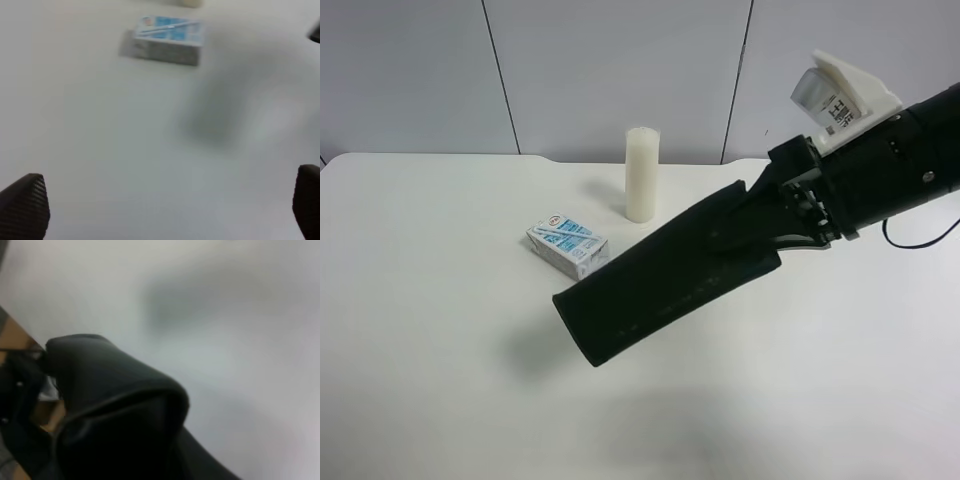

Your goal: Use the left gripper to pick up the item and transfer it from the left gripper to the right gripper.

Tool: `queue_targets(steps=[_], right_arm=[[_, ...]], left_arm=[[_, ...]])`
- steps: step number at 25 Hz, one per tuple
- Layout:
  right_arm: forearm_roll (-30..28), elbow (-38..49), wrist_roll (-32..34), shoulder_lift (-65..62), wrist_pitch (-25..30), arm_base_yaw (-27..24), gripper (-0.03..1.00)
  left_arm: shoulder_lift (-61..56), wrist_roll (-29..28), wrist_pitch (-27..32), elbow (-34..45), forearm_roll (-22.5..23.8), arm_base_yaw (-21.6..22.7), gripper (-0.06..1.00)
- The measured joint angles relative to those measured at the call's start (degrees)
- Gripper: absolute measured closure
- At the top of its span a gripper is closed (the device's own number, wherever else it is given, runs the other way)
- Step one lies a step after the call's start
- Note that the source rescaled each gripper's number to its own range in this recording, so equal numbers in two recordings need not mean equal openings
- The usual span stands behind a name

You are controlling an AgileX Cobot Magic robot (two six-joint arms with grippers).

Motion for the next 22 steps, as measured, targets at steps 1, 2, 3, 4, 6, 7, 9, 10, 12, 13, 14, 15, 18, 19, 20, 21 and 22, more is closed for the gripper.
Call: queue_targets(steps=[1,2,3,4,6,7,9,10,12,13,14,15,18,19,20,21,22], right_arm=[[-2.42,-0.97,1.20,0.15,0.18,0.00,0.96],[-5.03,-2.23,2.82,0.43,0.41,0.00,0.96],[-7.36,-3.73,4.30,0.81,0.62,0.00,0.96],[-10.31,-5.17,6.11,1.37,1.01,0.00,0.96],[-15.85,-9.03,9.04,3.00,3.16,0.00,0.96],[-18.67,-10.73,10.18,4.16,4.69,0.00,0.96],[-23.18,-14.69,11.61,7.11,7.49,0.00,0.96],[-24.57,-16.57,11.93,8.56,8.71,0.00,0.96],[-27.18,-19.84,12.01,12.34,10.25,0.00,0.96],[-28.12,-21.56,12.01,14.33,10.80,0.00,0.96],[-29.10,-22.85,12.01,16.02,11.01,0.00,0.96],[-29.92,-24.38,12.01,18.08,11.03,0.00,0.96],[-31.27,-28.07,12.01,23.77,11.46,0.00,0.96],[-31.35,-29.07,11.88,25.60,11.47,0.00,0.96],[-31.35,-29.94,11.34,27.31,11.62,0.00,0.96],[-31.35,-30.71,10.66,28.65,11.83,0.00,0.96],[-31.35,-31.22,9.88,30.14,12.11,0.00,0.96]], left_arm=[[0.00,0.00,0.00,0.00,0.00,2.08,-0.04],[0.00,0.00,0.00,0.00,-0.05,3.84,-0.04],[0.00,0.00,0.00,0.00,-0.05,5.08,-0.04],[0.00,0.00,0.00,0.00,-0.05,6.35,-0.04],[0.00,0.00,0.00,0.00,-0.05,8.24,-0.04],[0.00,0.00,0.00,0.00,-0.05,8.83,-0.04],[0.00,0.06,0.00,0.00,-0.05,9.82,-0.04],[0.00,0.06,0.00,0.00,-0.05,9.99,-0.04],[0.00,0.06,0.00,0.00,-0.07,10.10,-0.04],[0.00,0.06,0.00,0.00,-0.07,10.10,-0.04],[0.00,0.06,0.00,0.00,-0.07,10.10,-0.04],[0.00,0.07,0.00,0.00,-0.07,10.10,-0.04],[0.00,0.07,0.00,0.00,-0.07,10.10,-0.04],[0.00,0.07,0.00,0.00,-0.07,10.10,-0.04],[0.00,0.07,0.00,0.00,-0.07,10.10,-0.04],[0.00,0.07,0.00,0.00,-0.07,10.10,-0.05],[0.00,0.07,0.00,0.00,-0.07,10.10,-0.05]])
